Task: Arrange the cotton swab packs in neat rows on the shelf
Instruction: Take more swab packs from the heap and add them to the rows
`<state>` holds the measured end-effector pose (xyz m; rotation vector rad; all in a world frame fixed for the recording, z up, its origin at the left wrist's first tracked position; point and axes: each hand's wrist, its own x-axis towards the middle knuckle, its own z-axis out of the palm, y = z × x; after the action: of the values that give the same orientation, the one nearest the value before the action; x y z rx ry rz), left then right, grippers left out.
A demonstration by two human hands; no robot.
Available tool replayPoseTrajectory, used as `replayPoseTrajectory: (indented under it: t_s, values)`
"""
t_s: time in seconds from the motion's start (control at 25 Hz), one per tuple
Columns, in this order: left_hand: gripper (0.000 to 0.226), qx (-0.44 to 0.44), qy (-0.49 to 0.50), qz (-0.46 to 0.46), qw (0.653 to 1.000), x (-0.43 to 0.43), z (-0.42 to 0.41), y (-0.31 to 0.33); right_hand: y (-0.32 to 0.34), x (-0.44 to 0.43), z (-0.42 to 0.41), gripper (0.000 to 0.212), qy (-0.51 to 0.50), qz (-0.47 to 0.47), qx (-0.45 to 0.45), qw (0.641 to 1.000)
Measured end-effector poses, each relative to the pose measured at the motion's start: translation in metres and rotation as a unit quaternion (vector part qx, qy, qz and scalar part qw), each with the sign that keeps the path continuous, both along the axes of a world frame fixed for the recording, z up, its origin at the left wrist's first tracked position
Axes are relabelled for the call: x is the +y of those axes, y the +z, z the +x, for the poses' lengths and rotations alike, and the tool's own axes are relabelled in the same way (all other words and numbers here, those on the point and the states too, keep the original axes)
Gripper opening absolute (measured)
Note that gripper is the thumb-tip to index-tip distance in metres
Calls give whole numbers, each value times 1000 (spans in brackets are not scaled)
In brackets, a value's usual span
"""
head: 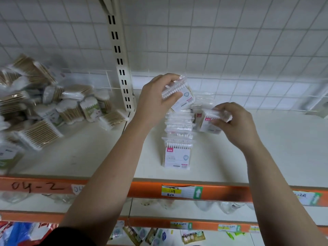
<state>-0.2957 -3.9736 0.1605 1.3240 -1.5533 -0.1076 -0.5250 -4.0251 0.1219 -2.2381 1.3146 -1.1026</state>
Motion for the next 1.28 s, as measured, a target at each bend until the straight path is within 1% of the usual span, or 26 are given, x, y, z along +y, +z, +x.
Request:
replayPoseTrajectory:
  t_s: [0.12, 0.24, 0.36, 0.56, 0.68, 0.76, 0.84, 0.96, 1.08, 1.2, 1.28]
  values:
    - [33, -5, 14, 5, 1000, -4, -11, -3, -12, -3, -1, 25, 23, 23, 9, 999]
    - [33, 3, 22, 5, 1000, -5, -19, -4, -20, -10, -1, 26, 43, 22, 26, 999]
    - [34, 10, 25, 9, 1000, -5, -26, -3, -21, -24, 0, 28, 42, 25, 15, 999]
    - [38, -8, 12, 25, 1000, -6, -34, 2, -22, -38, 4, 37, 31, 47, 17, 998]
    - [35, -30, 2, 28, 999, -10, -39, 2, -23, -43, -1, 40, 31, 61, 13, 998]
    - [34, -37, -12, 46, 998, -13, -45, 2, -23, -45, -6, 37, 28, 63, 5, 998]
    - [34, -65, -32, 77, 994, -17, -51, 1, -25, -47, -14, 28, 21, 58, -2, 998]
    - [34, -146, -60, 113, 981, -23, -59, -6, -33, -51, -24, 15, 2, 61, -10, 998]
    - [36, -220, -61, 156, 961, -28, -64, -17, -50, -53, -27, 13, -5, 86, 18, 996]
    - [36, -244, -63, 189, 949, -34, -67, -23, -63, -56, -26, 11, 2, 105, 57, 993]
    - [38, -270, -55, 206, 939, -37, -71, -25, -64, -56, -24, 10, 5, 97, 64, 993]
